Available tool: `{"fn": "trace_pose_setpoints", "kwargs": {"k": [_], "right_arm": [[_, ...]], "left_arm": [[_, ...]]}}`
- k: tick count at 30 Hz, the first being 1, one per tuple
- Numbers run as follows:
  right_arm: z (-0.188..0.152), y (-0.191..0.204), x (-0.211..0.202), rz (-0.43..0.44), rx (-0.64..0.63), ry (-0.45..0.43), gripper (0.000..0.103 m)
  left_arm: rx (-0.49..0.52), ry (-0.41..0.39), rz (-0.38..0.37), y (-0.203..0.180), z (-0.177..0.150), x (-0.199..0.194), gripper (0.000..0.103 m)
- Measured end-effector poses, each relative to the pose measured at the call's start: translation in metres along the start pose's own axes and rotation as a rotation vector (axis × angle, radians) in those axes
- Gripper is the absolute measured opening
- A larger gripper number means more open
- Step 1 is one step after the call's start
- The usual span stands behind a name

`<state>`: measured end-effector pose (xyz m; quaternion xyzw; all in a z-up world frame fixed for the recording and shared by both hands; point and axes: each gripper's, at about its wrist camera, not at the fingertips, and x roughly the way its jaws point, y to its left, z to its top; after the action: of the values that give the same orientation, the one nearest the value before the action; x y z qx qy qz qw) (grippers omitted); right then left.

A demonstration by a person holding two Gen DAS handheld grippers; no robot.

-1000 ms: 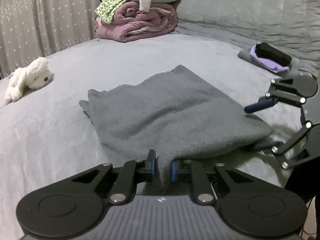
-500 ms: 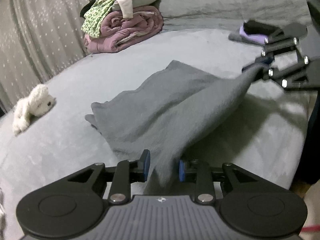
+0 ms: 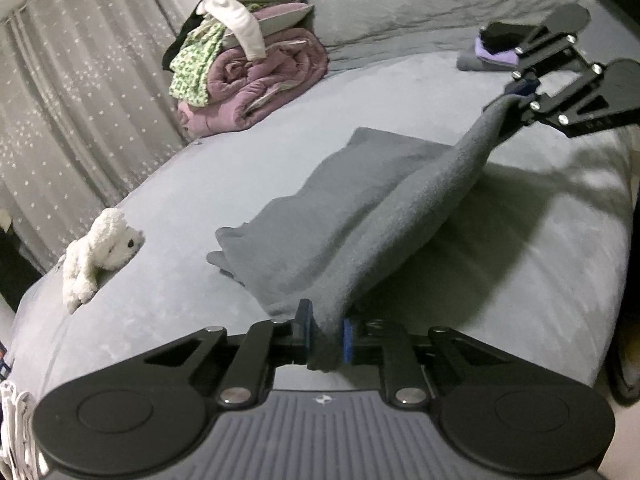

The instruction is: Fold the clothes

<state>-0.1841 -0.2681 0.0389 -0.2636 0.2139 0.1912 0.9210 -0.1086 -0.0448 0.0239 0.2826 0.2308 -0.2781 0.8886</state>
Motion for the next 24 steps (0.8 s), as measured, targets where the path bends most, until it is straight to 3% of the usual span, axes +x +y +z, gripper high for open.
{"fn": "trace_pose_setpoints", "kwargs": {"k": [15,24], "right_arm": [[0.016,-0.028,0.010,-0.071,0.084,-0.055,0.010],[0.033,-0.085,0.065,-0.030,0.292,-0.001,0.010]], "left_arm": [[-0.093,-0.031,0.029,0.043,0.043,0.022,0.016],[-0.240,0.021,-0.071,0.088,0.056,0.074,0.016]]}}
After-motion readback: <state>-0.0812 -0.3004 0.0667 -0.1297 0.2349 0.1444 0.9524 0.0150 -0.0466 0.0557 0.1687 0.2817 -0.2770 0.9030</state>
